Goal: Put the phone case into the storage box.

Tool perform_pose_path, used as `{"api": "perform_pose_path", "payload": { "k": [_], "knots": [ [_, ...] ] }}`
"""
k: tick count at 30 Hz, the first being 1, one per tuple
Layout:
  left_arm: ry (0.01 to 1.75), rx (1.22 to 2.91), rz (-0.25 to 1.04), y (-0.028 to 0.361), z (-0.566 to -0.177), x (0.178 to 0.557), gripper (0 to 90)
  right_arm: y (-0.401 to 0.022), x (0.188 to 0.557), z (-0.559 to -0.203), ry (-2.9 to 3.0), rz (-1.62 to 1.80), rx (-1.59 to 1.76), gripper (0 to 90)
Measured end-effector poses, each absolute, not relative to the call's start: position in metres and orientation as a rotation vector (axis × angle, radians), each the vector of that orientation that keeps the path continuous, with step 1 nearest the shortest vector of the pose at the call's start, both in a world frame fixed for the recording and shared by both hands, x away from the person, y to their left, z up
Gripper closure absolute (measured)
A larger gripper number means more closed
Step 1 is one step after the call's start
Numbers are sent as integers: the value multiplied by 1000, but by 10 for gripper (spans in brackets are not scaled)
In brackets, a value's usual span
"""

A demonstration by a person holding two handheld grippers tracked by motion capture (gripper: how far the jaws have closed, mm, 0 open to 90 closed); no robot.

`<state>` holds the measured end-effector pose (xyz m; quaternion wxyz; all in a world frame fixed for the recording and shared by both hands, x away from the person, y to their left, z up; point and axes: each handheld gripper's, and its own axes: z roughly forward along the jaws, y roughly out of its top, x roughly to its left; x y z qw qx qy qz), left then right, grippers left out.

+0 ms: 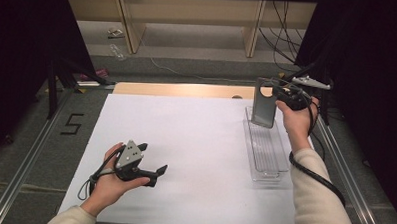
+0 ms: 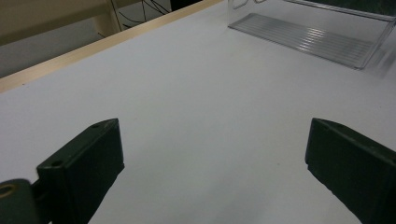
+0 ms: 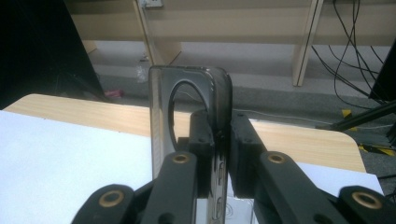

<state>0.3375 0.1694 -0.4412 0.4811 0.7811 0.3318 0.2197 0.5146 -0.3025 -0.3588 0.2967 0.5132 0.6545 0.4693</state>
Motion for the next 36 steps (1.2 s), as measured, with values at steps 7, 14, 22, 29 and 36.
{"api": "perform_pose_path", "payload": {
  "k": [7,14,22,29,36],
  "knots": [
    [810,1904,536,169,-441,338,39,-302,516,-360,1740,1245,1370,821],
    [810,1905,535,170,-441,338,39,-302,518,-362,1738,1244,1376,821],
    [810,1905,535,170,-441,338,39,-301,520,-363,1744,1237,1376,821],
    [810,1904,535,170,-441,338,40,-300,522,-365,1744,1239,1381,821],
    [810,1905,535,169,-441,338,40,-300,523,-366,1748,1231,1378,821]
  ]
}}
